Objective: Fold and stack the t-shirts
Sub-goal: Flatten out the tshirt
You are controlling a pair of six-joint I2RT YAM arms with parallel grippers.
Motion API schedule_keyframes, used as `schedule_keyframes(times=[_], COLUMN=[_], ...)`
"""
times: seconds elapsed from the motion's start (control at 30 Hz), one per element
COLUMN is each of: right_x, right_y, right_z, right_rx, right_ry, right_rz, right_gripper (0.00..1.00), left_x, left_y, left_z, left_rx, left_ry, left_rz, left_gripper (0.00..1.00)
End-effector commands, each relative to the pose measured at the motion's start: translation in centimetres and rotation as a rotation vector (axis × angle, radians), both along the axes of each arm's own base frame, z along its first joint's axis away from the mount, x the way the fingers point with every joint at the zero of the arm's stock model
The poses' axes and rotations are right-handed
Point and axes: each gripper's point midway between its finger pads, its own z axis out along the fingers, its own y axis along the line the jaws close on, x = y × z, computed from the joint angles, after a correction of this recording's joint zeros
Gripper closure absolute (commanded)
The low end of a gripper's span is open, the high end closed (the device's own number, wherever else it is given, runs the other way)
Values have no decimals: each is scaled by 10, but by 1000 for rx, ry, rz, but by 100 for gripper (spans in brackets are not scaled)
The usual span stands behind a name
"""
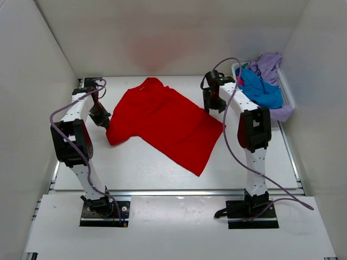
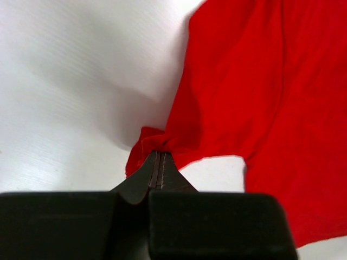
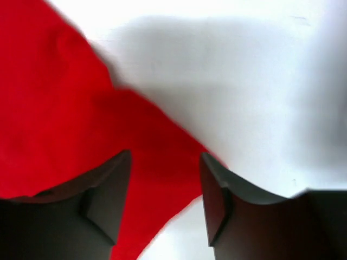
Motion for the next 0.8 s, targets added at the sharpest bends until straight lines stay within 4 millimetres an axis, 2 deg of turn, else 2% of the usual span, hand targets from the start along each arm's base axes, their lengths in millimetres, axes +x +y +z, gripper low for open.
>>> schedule_keyframes(times=[0.0,0.03,0.1,0.13,0.17,0.2,0.23,0.3,0.33,0.4,0.47,0.57,0.77], right_x=[-32,-40,-77,-91,-114,-136,-149,-199,-213,-238,-252,-268,-283], right_y=[-8,-7,-17,-10,-6,3,14,39,42,66,73,82,102], right_z=[68,71,82,82,79,75,70,40,25,14,-1,-21,-35], right_rx=[-11,-2,7,12,20,42,73,101,100,169,231,279,277], right_ry=[-92,-90,-86,-74,-58,-44,-31,33,56,61,96,139,183], right_rz=[-4,-4,-8,25,56,90,136,255,260,339,334,339,383], right_gripper=[46,47,47,47,49,49,50,50,50,50,49,46,52], left_x=[-6,-8,-16,-18,-22,-26,-26,-31,-33,-36,-37,-40,-43], left_y=[-9,-13,-27,-33,-37,-43,-47,-59,-59,-60,-69,-69,-69], left_z=[25,25,23,22,20,18,20,16,16,16,18,17,17], left_rx=[-18,-34,-55,-56,-58,-52,-52,-69,-68,-60,-56,-60,-68], left_ry=[-81,-83,-80,-79,-73,-67,-76,-63,-57,-53,-49,-44,-46], left_rz=[-2,-11,-40,-54,-62,-86,-102,-126,-131,-133,-159,-158,-156], left_gripper=[100,100,100,100,100,100,100,100,100,100,100,100,100])
